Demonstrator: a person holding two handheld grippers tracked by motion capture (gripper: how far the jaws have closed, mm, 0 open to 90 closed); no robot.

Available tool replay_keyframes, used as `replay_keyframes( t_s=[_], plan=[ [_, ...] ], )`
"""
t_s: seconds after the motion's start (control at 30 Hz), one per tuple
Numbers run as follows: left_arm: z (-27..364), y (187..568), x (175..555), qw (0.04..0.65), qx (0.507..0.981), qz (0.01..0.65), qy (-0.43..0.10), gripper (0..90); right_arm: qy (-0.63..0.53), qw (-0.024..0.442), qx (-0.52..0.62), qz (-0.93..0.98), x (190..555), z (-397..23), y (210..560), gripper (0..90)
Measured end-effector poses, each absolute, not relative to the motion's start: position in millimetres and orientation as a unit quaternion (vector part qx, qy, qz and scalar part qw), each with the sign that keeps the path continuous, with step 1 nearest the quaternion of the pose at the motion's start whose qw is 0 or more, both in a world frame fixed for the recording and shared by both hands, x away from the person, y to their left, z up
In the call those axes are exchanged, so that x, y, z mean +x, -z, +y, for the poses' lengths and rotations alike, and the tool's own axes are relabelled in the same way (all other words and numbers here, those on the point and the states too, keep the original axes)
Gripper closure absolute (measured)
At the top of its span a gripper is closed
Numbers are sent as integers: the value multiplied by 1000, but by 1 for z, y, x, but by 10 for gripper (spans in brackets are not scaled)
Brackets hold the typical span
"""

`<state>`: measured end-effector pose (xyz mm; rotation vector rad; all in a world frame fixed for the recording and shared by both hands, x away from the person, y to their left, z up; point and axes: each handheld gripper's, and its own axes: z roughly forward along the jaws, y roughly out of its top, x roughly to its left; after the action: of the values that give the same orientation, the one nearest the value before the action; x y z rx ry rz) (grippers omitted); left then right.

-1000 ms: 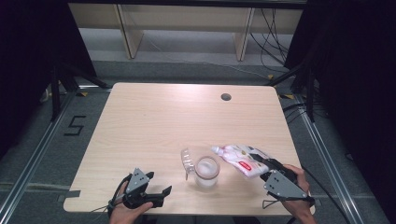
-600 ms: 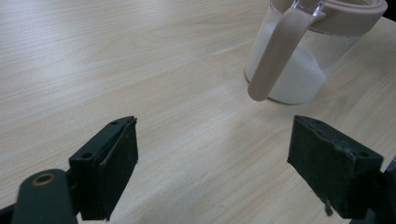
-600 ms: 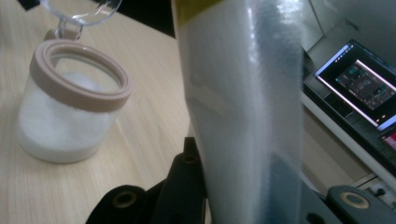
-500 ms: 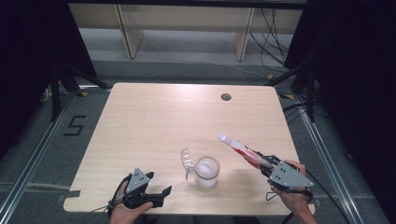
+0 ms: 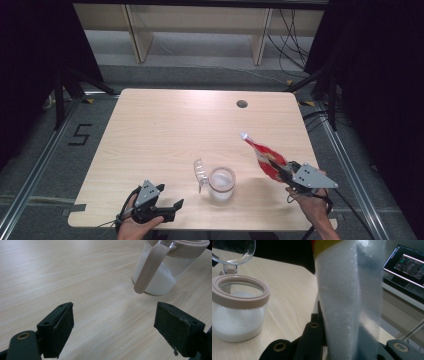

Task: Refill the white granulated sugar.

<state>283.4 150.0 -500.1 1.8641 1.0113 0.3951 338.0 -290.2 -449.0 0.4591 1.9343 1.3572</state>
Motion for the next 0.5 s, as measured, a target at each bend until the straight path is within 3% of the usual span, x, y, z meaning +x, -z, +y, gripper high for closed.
replay_keyframes(
  t_s=[0.5],
  plan=[
    [149, 501, 283, 476, 758, 417, -159, 155, -555, 336, 244, 720, 366, -301, 461, 881]
  ],
)
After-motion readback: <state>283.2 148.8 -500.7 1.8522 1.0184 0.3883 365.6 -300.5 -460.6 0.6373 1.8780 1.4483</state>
